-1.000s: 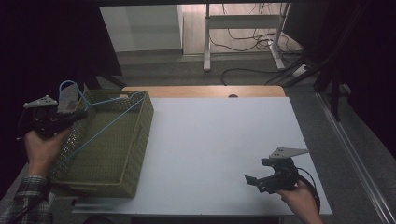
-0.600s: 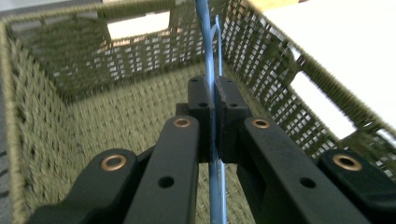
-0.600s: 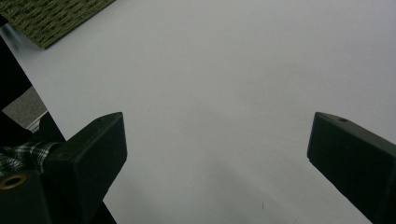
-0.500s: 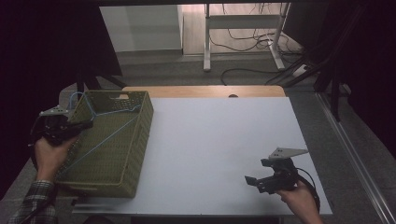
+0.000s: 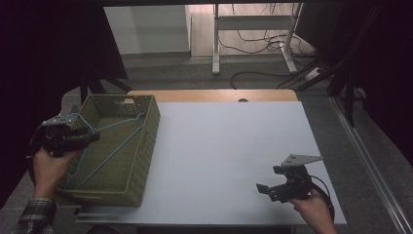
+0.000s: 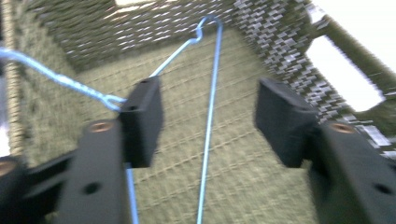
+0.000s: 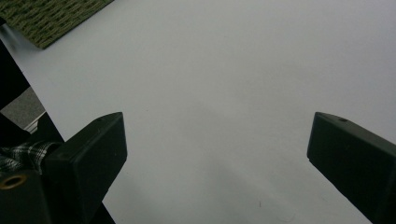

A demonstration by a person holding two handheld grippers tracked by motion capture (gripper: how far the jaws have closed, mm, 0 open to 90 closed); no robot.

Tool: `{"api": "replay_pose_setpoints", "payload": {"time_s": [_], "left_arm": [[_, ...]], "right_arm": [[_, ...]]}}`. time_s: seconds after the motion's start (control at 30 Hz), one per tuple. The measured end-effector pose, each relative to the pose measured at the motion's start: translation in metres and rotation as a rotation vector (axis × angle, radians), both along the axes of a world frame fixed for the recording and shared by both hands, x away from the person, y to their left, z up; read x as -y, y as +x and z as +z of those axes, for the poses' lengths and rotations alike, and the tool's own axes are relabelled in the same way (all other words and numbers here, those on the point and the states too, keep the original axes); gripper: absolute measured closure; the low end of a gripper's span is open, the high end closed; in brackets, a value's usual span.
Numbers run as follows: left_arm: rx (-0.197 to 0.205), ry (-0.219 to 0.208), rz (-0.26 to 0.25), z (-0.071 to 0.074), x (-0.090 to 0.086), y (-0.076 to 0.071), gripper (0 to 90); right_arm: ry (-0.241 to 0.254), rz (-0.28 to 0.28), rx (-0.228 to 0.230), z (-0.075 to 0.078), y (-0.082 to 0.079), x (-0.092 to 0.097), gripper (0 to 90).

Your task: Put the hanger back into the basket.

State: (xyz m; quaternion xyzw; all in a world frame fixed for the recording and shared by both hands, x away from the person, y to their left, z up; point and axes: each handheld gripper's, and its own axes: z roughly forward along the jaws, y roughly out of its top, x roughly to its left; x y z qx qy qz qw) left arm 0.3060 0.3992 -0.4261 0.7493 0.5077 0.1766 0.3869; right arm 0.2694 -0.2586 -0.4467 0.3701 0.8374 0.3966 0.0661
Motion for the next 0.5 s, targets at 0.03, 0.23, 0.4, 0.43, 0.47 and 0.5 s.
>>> {"api": "replay_pose_setpoints", "payload": {"time_s": [0.03, 0.23, 0.4, 0.43, 0.47, 0.5], "left_arm": [[0.000, 0.000, 0.000, 0.000, 0.000, 0.000, 30.1], [0.034, -0.088, -0.105, 0.018, 0.028, -0.021, 12.9], [0.058, -0.117, -0.201, 0.024, 0.061, -0.045, 9.3], [0.058, -0.117, -0.201, 0.024, 0.061, -0.045, 8.5], [0.063, -0.126, -0.226, 0.023, 0.071, -0.052, 7.5], [0.063, -0.126, -0.226, 0.023, 0.071, -0.052, 7.3]], "right_arm": [[0.000, 0.000, 0.000, 0.000, 0.000, 0.000, 4.6], [0.007, -0.019, 0.023, 0.004, -0.005, 0.005, 3.0], [0.005, -0.034, 0.058, 0.007, -0.012, 0.011, 2.0], [0.005, -0.036, 0.067, 0.008, -0.013, 0.012, 2.0], [0.004, -0.039, 0.076, 0.008, -0.015, 0.012, 1.9], [0.004, -0.039, 0.076, 0.008, -0.015, 0.012, 1.9]]}}
